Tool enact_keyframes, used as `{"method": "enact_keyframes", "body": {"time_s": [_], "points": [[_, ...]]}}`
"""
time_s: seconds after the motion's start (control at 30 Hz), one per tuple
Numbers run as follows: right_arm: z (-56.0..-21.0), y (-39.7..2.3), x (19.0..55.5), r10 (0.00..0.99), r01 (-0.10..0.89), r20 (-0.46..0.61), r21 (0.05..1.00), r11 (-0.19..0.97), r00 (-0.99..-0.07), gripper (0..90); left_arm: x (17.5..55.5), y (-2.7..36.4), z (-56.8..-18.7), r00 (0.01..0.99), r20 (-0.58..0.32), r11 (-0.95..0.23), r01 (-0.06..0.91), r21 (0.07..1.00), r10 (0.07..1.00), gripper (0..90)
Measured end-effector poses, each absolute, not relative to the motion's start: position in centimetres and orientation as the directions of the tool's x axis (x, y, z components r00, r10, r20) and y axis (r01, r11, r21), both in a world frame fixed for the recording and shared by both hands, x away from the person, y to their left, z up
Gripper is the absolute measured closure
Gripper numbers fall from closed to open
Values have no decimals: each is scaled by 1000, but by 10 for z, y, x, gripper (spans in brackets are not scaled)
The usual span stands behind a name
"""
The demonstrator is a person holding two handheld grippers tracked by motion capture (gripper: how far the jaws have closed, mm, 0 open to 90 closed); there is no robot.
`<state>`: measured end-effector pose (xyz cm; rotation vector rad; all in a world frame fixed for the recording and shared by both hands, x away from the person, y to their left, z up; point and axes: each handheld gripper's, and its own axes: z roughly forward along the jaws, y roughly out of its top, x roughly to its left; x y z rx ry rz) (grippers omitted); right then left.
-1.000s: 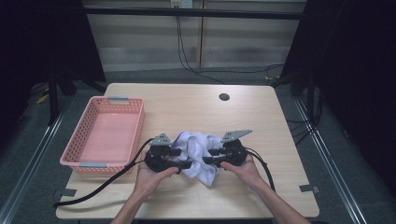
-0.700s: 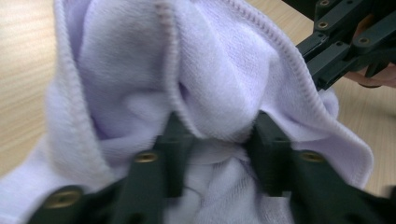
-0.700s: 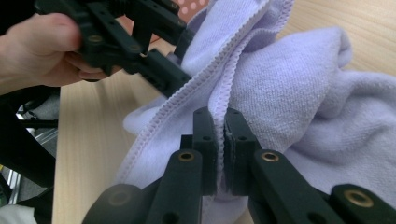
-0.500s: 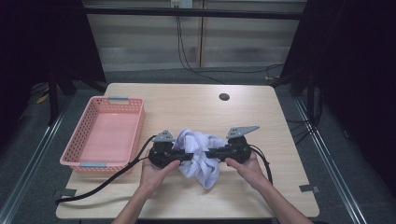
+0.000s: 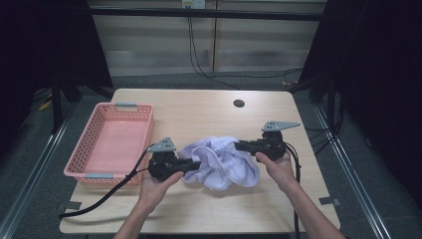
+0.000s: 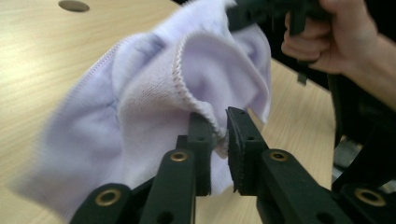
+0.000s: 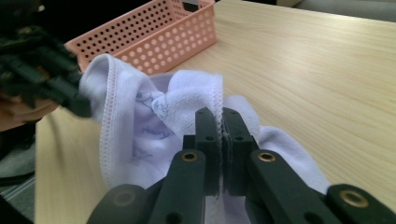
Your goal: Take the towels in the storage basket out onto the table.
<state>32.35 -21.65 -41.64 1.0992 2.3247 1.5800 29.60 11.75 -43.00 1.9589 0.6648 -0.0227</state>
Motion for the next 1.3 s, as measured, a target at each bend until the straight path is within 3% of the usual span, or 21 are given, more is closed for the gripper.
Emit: {"method": "enact_keyframes", "body": {"time_s": [0.1, 0.27, 0.6, 1.0, 1.17, 1.23, 1.3], "points": [[-418, -221, 328, 656, 501, 283, 849, 168, -700, 874, 285, 119, -428, 856, -283, -355, 451, 819, 433, 854], [-399, -231, 342, 656, 485, 289, 864, 135, -697, 874, 267, 140, -394, 867, -262, -241, 387, 890, 424, 856], [-337, -256, 371, 730, 410, 203, 905, 115, -653, 874, 254, 188, -349, 831, -237, -91, 324, 942, 503, 856], [-281, -304, 409, 865, 306, 176, 952, -28, -469, 879, 251, 202, -335, 810, -205, -57, 281, 958, 550, 858], [-312, -322, 408, 874, 384, 210, 923, -30, -437, 865, 250, 191, -359, 838, -236, -132, 340, 931, 492, 852], [-334, -322, 406, 873, 421, 211, 907, -7, -440, 771, 251, 181, -372, 853, -244, -180, 359, 916, 461, 815], [-352, -321, 402, 870, 444, 213, 896, 8, -445, 655, 252, 174, -383, 852, -277, -197, 395, 897, 445, 689]]}}
